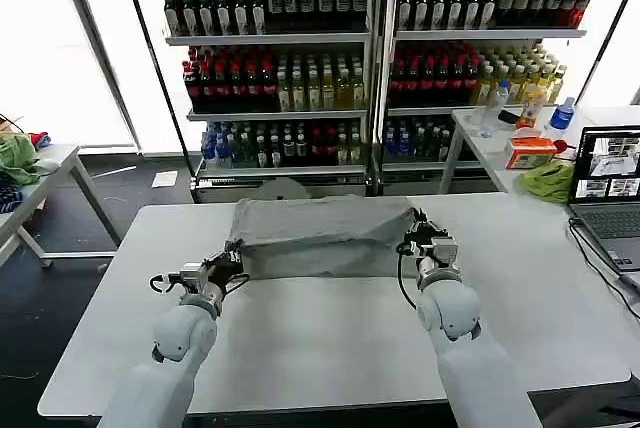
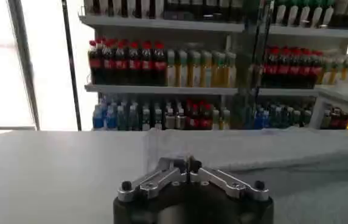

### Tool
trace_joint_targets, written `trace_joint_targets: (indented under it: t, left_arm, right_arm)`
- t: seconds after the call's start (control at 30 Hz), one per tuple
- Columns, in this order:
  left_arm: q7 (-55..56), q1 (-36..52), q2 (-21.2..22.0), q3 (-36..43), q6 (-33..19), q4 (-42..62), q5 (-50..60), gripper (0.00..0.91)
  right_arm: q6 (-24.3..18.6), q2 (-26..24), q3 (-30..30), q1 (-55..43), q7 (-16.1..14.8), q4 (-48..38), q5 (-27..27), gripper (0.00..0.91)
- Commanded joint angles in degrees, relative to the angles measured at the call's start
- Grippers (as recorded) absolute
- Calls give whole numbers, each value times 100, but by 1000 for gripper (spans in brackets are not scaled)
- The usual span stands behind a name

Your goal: Fold and organize the clothes.

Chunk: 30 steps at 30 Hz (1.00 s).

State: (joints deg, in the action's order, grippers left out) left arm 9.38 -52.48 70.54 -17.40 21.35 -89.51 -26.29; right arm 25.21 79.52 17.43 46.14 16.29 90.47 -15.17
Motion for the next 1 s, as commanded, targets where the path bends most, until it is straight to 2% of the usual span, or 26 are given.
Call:
trace_joint_targets:
  t: [0.03,0.2,0.47,0.63,0.83,1.0]
  left_arm:
    - [50,195,21,48,126,251,-20,907]
    - [56,160,-29,30,221,167,-13,907]
    - [65,52,-76,-15,257,107,10,907]
    - [86,11,-119,-35,333,-31,2,907]
    - [139,-202,-254,-59,491,-484,-19,907]
    - [156,-426,-354,-84,577,-805,7,907]
  right_arm:
    - [86,335,-8,-269,160,-530,-100,907]
    - [396,613,-47,-432,691,-730,-331,907]
    - [448,789,17,-618,1099,-1120,-575,907]
    - [520,699,6,-497,1111,-773,-660,907]
    - [710,242,-11,-49,1144,132,-708,907]
    - [677,-72,30,439,1248,763,-703,907]
